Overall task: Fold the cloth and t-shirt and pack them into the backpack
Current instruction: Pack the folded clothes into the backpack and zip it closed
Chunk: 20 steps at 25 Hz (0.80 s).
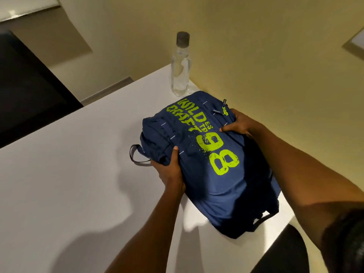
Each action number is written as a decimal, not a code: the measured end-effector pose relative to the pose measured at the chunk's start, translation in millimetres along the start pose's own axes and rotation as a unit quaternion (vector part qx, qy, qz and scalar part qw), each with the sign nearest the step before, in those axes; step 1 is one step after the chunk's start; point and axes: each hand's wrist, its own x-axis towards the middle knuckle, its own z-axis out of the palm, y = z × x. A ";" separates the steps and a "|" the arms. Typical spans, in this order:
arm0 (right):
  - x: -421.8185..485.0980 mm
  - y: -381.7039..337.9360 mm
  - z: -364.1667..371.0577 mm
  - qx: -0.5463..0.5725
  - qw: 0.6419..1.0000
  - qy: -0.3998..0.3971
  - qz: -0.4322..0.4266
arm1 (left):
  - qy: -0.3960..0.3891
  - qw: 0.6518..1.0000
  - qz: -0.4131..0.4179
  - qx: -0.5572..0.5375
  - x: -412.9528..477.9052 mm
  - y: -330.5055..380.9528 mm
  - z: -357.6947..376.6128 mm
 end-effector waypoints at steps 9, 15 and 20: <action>-18.4 49.5 11.7 -0.099 0.986 0.137 0.011 | -0.084 0.983 -0.040 0.157 8.8 -18.0 3.0; -66.4 47.8 59.2 -0.332 0.925 0.181 0.033 | -0.073 0.951 -0.057 0.296 -24.1 -6.5 7.3; -113.0 43.4 78.1 -0.388 0.906 0.166 0.019 | -0.141 0.888 0.049 0.435 -60.1 -0.8 -11.5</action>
